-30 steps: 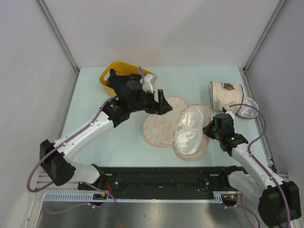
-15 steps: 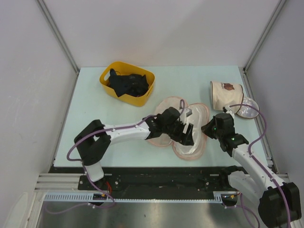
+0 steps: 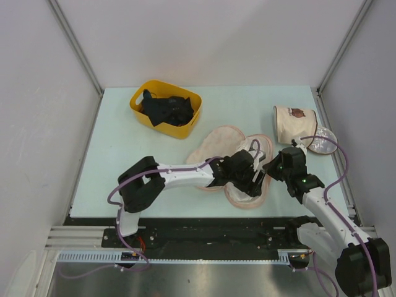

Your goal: Unzip the laundry bag and remove the bra

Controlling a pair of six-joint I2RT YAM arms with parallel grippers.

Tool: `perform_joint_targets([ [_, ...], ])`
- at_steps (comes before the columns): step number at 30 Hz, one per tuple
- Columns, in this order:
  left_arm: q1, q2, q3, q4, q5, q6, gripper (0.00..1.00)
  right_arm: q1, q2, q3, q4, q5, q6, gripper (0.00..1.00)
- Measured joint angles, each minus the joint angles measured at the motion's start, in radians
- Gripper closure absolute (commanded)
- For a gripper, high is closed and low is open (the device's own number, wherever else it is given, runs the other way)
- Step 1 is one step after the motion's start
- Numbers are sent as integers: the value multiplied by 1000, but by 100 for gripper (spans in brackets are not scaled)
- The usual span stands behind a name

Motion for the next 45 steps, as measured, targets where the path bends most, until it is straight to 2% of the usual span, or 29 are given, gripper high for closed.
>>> perform_joint_targets([
  [4,-20,24,0,-7,-36,1,35,-3,0,0,0,-5,0,100],
  [6,-25,28,0,-9,-61,4,45,-10,-1,0,0,-11,-1,100],
  [7,-26,29,0,-10,-72,5,52,-17,-2,0,0,-16,-2,100],
  [8,-26,29,0,-10,-81,7,70,-23,-4,0,-1,-20,-3,100],
  [11,-23,28,0,-17,-114,11,95,-33,-14,0,-3,-24,-3,100],
  [12,-21,26,0,-27,-132,14,99,-35,-16,0,-6,-24,-3,100],
  [17,26,-71,-69,-60,-167,34,100,-37,-18,0,-21,-25,-3,100],
  [23,229,-301,-108,-99,-83,42,100,-40,-25,0,-34,-31,-12,100],
  [26,368,-441,-68,-103,-37,40,100,-42,-35,0,-46,-31,-20,100],
  [30,519,-537,93,-127,-7,32,99,-45,-57,-6,-51,-30,-26,100],
  [33,600,-562,244,-147,-40,34,100,-46,-66,-21,-50,-31,-26,100],
  [37,634,-578,370,-189,-154,36,100,-46,-42,-32,-40,-44,-26,100],
  [41,652,-544,392,-196,-280,37,100,-46,-19,-32,-23,-66,-26,100],
  [45,671,-426,376,-180,-406,32,100,-46,-18,-32,-21,-76,-26,100],
])
